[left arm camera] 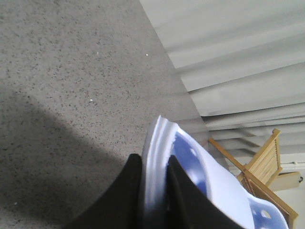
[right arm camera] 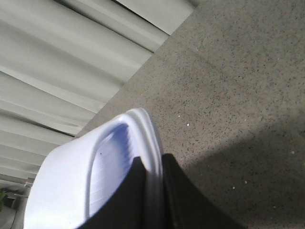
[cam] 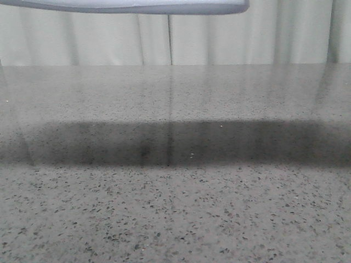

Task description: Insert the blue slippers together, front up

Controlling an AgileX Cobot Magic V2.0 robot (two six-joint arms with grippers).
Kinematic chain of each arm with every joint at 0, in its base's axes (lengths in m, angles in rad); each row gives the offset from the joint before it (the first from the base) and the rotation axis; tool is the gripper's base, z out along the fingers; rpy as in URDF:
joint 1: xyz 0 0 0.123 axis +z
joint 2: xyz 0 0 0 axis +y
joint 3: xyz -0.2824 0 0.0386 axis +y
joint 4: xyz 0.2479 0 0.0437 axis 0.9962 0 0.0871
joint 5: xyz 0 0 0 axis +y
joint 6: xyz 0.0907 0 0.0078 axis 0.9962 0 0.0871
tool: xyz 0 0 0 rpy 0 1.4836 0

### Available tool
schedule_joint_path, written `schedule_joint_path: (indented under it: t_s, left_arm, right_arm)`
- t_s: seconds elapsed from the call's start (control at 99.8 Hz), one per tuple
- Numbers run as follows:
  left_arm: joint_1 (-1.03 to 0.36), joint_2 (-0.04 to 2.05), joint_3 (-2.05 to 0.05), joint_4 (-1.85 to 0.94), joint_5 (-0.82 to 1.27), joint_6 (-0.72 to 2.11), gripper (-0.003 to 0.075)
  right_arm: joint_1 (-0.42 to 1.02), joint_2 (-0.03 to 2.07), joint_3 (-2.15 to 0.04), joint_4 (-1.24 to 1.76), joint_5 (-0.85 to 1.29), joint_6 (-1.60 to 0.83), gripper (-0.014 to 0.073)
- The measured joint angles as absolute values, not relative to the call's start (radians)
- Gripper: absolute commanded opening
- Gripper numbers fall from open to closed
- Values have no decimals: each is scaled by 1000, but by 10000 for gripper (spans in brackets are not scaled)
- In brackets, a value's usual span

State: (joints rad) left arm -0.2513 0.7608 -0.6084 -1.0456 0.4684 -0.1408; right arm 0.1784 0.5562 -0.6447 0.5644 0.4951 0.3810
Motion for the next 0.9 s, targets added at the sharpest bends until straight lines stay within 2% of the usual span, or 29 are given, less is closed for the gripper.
schedule_joint_path:
  t_s: [0.411,0.902]
  left_arm:
    - [-251,761,-608,-1201,521,0,16]
    - [-251,761,-608,-1440,589,179,16]
  right_arm:
    - [178,556,-645,761,537,212,-107]
    - [178,556,-645,851,543,106,-107]
